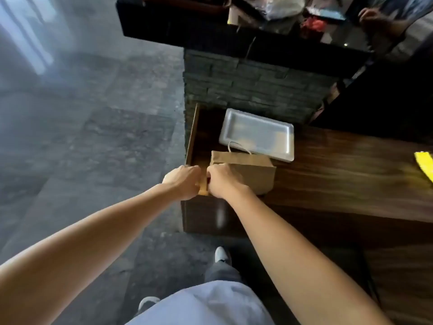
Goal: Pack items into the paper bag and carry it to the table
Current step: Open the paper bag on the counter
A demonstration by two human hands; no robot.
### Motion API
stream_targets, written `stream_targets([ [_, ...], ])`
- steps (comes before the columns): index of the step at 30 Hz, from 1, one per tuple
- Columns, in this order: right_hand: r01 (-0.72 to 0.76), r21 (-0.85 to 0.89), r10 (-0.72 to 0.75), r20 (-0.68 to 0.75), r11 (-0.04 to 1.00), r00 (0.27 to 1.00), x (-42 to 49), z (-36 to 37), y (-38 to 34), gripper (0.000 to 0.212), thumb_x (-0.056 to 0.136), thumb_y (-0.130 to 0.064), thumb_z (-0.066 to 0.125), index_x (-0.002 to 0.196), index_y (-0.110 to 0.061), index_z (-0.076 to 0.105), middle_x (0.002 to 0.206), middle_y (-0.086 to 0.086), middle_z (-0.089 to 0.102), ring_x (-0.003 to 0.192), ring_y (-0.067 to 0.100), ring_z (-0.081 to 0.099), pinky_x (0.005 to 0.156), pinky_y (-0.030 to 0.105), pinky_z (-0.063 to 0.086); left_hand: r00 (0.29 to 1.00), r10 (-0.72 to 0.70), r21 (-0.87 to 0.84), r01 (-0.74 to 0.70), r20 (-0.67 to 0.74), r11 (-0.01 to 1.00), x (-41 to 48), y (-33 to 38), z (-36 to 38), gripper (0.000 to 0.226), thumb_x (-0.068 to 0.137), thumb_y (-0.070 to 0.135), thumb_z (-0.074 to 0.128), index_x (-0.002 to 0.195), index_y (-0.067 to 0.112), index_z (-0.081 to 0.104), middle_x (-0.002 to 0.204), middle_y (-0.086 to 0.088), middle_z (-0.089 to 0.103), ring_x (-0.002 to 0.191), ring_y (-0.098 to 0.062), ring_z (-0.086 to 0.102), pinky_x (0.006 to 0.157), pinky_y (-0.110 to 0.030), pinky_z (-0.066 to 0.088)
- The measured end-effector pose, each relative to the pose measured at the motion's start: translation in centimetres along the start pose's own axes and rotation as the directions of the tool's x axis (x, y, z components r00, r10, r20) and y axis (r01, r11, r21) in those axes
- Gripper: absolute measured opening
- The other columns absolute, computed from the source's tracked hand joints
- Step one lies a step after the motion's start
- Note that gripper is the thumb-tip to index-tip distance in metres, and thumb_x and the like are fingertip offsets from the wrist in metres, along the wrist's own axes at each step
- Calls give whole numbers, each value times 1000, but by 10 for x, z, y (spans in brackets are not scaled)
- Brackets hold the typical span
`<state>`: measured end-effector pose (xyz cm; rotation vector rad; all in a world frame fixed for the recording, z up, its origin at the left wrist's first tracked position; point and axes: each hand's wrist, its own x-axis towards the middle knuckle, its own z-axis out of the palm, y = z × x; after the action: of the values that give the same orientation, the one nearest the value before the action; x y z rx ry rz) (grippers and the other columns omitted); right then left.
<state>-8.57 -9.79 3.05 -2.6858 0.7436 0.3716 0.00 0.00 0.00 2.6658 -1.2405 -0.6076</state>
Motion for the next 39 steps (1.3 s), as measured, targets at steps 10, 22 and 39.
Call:
stream_targets([
  [10,35,-18,-38,-254,999,966,40,13,163,34,80,-8,56,110,-21,67,110,7,59,106,31,51,83,36,50,975,107,126,-83,-197,989,69,84,28,25,75,25,63,98,31,69,99,9,66,101,-19,57,80,-33,43],
  [22,-179,535,259,-77,826,963,58,13,235,13,76,-16,77,86,-24,79,96,-3,59,88,11,55,79,16,41,922,-296,-356,197,-249,913,82,36,42,11,74,28,80,84,32,79,91,4,67,84,-12,59,79,-26,48],
  [39,-341,939,489,284,30,825,57,4,222,41,69,-2,78,94,-32,67,98,1,68,91,19,63,74,34,53,874,-363,-898,405,324,172,102,43,19,64,70,2,81,125,25,60,111,-4,67,99,-16,64,77,-34,53],
])
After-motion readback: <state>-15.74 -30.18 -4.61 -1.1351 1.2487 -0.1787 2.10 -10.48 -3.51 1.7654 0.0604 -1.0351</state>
